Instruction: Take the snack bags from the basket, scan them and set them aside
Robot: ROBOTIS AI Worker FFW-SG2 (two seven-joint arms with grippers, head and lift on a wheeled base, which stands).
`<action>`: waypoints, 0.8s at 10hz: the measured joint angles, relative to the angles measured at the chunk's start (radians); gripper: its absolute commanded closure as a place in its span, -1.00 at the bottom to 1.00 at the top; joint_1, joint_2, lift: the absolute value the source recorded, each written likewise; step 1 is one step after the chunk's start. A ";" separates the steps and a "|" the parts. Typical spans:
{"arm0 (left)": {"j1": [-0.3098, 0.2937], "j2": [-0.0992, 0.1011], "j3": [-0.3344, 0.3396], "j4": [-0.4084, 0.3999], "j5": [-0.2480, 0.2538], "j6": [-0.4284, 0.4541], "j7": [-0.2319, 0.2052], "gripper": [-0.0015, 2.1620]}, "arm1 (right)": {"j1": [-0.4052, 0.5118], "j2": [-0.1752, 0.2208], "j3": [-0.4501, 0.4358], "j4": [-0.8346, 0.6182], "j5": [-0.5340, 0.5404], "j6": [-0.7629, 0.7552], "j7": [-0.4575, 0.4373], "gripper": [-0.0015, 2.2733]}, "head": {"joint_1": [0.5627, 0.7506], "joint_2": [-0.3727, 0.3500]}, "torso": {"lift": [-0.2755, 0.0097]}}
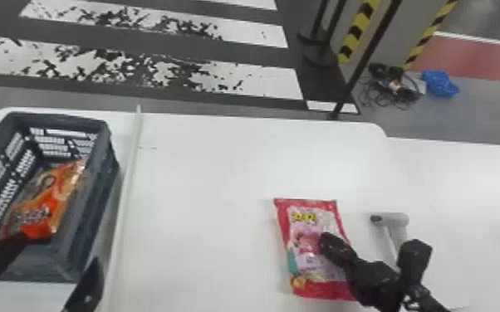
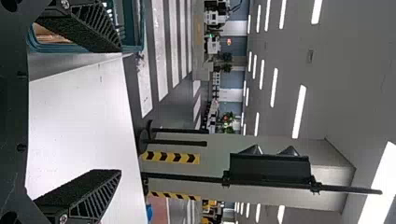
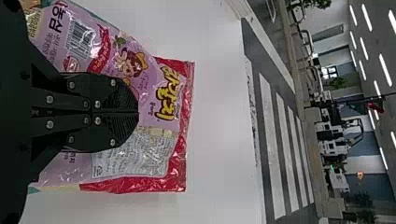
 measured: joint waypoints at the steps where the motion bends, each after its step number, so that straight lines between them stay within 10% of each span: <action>1: 0.002 -0.001 -0.001 -0.002 0.000 -0.004 0.000 -0.93 | 0.014 -0.001 -0.022 -0.019 -0.022 0.001 0.005 0.98 | 0.41 -0.64 | 0.41; 3: 0.011 -0.004 -0.004 -0.010 0.000 -0.022 -0.001 -0.93 | 0.059 0.000 -0.088 -0.101 -0.112 0.037 0.019 0.87 | 0.41 -0.76 | 0.41; 5: 0.022 -0.010 -0.005 -0.031 -0.004 -0.027 0.000 -0.93 | 0.096 0.003 -0.177 -0.206 -0.190 0.145 0.050 -1.00 | 0.41 -0.84 | 0.41; 8: 0.027 -0.014 -0.004 -0.034 -0.006 -0.028 0.003 -0.93 | 0.127 0.005 -0.291 -0.266 -0.196 0.172 0.064 -0.95 | 0.41 -0.94 | 0.41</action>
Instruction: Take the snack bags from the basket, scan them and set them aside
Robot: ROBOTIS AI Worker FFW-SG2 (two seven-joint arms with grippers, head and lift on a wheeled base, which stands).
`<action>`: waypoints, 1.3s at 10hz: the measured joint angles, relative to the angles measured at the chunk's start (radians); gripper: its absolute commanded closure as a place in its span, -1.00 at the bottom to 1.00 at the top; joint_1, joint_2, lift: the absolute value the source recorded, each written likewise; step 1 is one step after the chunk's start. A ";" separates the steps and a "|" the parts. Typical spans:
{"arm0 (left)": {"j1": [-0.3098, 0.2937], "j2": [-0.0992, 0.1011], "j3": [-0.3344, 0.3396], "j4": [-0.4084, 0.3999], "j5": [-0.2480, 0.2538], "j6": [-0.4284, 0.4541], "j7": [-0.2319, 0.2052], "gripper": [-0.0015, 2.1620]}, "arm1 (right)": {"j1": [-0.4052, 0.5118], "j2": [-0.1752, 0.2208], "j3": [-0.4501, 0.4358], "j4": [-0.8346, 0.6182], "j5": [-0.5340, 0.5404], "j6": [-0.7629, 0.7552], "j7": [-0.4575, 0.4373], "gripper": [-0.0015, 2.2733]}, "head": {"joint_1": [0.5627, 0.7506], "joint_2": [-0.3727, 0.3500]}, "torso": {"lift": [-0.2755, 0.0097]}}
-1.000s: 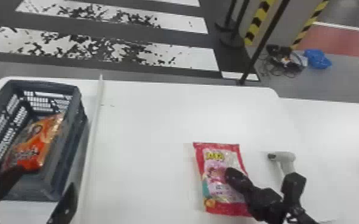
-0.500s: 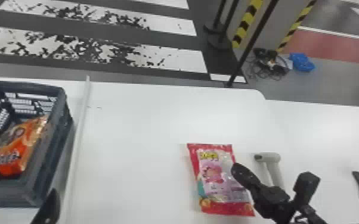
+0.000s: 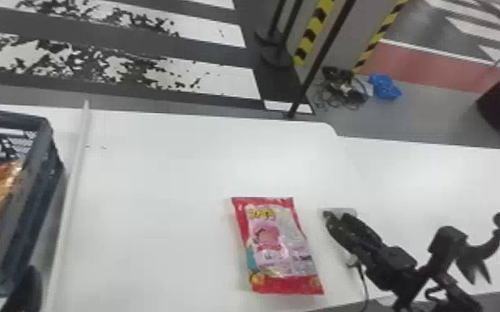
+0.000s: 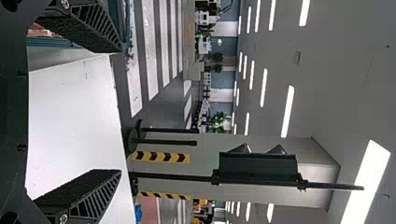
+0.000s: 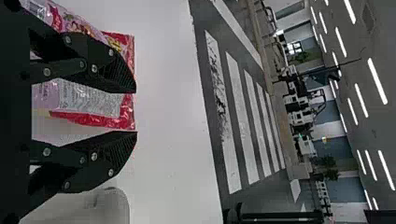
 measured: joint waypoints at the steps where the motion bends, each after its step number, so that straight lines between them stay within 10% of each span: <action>1: 0.000 0.000 0.000 0.003 0.000 0.001 0.000 -0.93 | 0.001 -0.003 -0.021 0.005 0.010 0.000 0.006 -0.95 | 0.41 -0.94 | 0.41; 13: 0.008 -0.024 0.001 -0.068 0.085 0.139 0.128 -0.93 | -0.302 -0.165 0.124 0.533 0.186 -0.088 -0.005 -0.74 | 0.41 -0.94 | 0.41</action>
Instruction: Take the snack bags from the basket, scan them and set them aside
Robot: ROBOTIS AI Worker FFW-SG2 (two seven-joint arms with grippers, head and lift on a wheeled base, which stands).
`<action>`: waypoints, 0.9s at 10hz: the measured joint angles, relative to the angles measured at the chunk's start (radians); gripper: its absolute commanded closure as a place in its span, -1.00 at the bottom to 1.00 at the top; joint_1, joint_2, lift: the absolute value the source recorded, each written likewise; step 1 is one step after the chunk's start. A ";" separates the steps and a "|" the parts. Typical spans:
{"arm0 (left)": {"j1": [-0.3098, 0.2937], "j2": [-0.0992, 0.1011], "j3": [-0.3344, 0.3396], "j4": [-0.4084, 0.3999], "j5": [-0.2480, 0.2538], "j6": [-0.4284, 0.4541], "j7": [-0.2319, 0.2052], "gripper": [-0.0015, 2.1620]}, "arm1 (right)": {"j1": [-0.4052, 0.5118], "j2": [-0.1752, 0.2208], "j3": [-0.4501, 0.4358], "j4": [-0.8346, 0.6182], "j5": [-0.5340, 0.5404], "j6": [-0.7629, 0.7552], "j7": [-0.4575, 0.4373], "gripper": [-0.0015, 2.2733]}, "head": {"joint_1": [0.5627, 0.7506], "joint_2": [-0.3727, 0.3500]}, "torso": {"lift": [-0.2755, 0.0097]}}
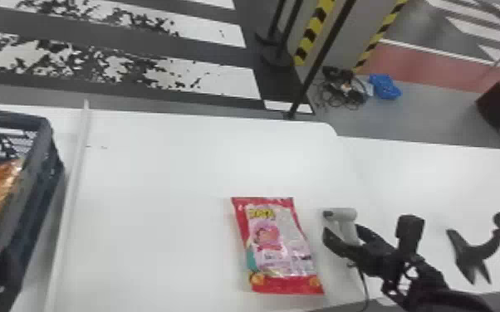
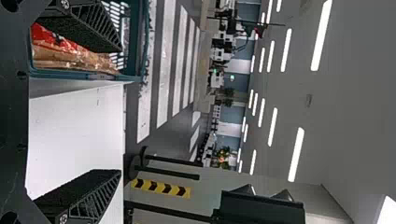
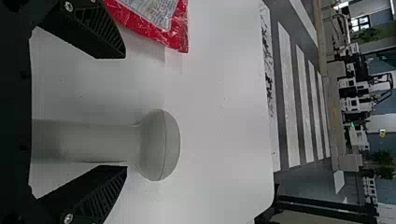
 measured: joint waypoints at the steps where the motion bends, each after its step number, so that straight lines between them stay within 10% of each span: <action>1: 0.003 -0.002 -0.002 -0.024 0.021 0.048 0.000 -0.93 | -0.018 -0.004 0.005 0.025 0.005 -0.001 -0.001 -0.19 | 0.41 -0.94 | 0.41; 2: 0.003 -0.003 -0.006 -0.037 0.031 0.076 0.004 -0.93 | -0.024 -0.010 0.005 0.038 0.006 0.013 -0.001 0.85 | 0.41 -0.94 | 0.41; 6: -0.020 0.002 -0.009 -0.043 0.047 0.123 0.016 -0.93 | 0.009 -0.015 -0.015 -0.005 0.004 0.060 -0.009 0.98 | 0.41 -0.94 | 0.41; 9: -0.038 0.026 -0.009 -0.041 0.074 0.159 0.026 -0.93 | 0.087 0.054 -0.047 -0.169 0.003 0.113 -0.079 0.98 | 0.41 -0.94 | 0.41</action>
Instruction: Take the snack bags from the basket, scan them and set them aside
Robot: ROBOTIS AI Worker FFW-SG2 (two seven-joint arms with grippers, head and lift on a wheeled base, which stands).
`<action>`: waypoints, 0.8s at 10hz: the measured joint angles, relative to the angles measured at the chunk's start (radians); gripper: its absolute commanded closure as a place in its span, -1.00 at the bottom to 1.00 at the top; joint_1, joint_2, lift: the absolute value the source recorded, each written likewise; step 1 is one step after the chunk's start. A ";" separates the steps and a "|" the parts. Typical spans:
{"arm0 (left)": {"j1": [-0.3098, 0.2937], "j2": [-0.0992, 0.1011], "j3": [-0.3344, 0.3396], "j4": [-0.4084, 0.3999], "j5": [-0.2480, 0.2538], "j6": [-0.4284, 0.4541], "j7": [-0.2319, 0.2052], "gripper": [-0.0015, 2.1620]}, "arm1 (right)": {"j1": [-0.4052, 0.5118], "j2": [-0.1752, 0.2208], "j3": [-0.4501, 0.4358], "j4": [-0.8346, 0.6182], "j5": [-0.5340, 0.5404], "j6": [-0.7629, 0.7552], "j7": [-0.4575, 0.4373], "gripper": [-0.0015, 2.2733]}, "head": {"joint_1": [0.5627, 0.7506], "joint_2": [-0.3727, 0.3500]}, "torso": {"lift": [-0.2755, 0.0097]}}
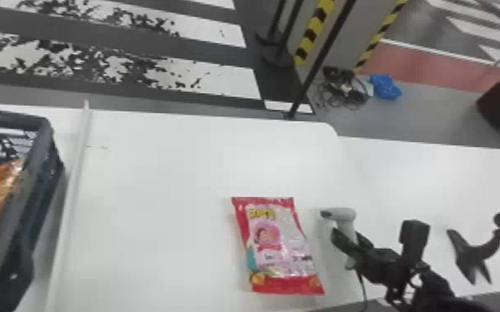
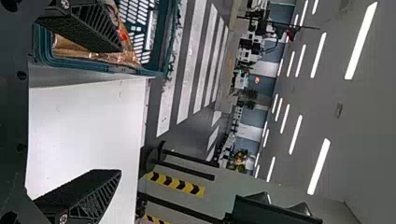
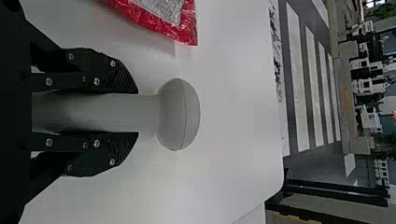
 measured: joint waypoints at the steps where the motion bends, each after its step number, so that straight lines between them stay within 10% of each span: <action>1: -0.010 0.013 -0.003 0.000 0.004 0.017 0.003 -0.93 | 0.053 0.045 -0.027 -0.118 -0.004 0.039 -0.010 0.98 | 0.41 -0.94 | 0.41; 4: -0.045 0.041 -0.017 0.001 0.026 0.076 0.004 -0.93 | 0.228 0.198 -0.069 -0.505 -0.017 0.146 -0.044 0.98 | 0.41 -0.94 | 0.41; 8: -0.047 0.052 -0.019 -0.007 0.026 0.125 0.029 -0.93 | 0.312 0.301 -0.012 -0.650 -0.097 0.297 -0.019 0.98 | 0.41 -0.71 | 0.41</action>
